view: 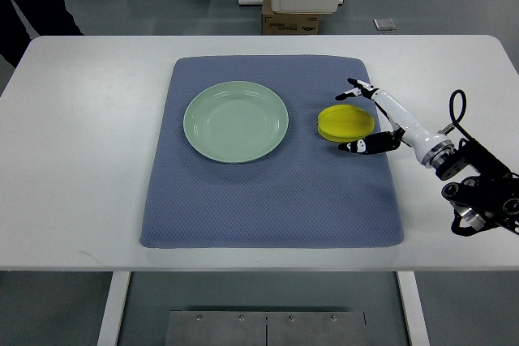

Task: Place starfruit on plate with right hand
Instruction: 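Close the right hand fingers around the yellow starfruit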

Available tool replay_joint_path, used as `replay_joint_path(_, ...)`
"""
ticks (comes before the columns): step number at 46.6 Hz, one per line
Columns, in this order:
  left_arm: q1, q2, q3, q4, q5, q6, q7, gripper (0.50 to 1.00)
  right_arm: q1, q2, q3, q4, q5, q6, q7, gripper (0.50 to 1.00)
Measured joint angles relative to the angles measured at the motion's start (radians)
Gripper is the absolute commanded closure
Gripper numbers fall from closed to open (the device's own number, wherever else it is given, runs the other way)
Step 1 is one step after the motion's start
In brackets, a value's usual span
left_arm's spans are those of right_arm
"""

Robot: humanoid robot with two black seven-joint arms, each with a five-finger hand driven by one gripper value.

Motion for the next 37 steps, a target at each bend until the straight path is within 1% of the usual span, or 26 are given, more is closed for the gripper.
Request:
replay_joint_path(5, 0.000, 0.000, 0.000, 0.000, 0.000, 0.000, 0.000, 0.500, -0.001, 0.000, -0.001, -0.010, 0.000, -0.001, 0.000, 0.500)
replay_joint_path(13, 0.000, 0.000, 0.000, 0.000, 0.000, 0.000, 0.000, 0.500, -0.002, 0.019, -0.008, -0.024, 0.000, -0.036, 0.000, 0.500)
replay_joint_path(24, 0.000, 0.000, 0.000, 0.000, 0.000, 0.000, 0.000, 0.500, 0.000, 0.043, -0.047, -0.052, 0.000, -0.061, -0.002, 0.502)
replay_joint_path(31, 0.000, 0.000, 0.000, 0.000, 0.000, 0.000, 0.000, 0.500, 0.000, 0.045, -0.051, -0.054, 0.000, -0.066, -0.004, 0.519)
replay_joint_path(37, 0.000, 0.000, 0.000, 0.000, 0.000, 0.000, 0.000, 0.500, 0.001, 0.044, -0.051, -0.056, 0.000, -0.069, -0.006, 0.557)
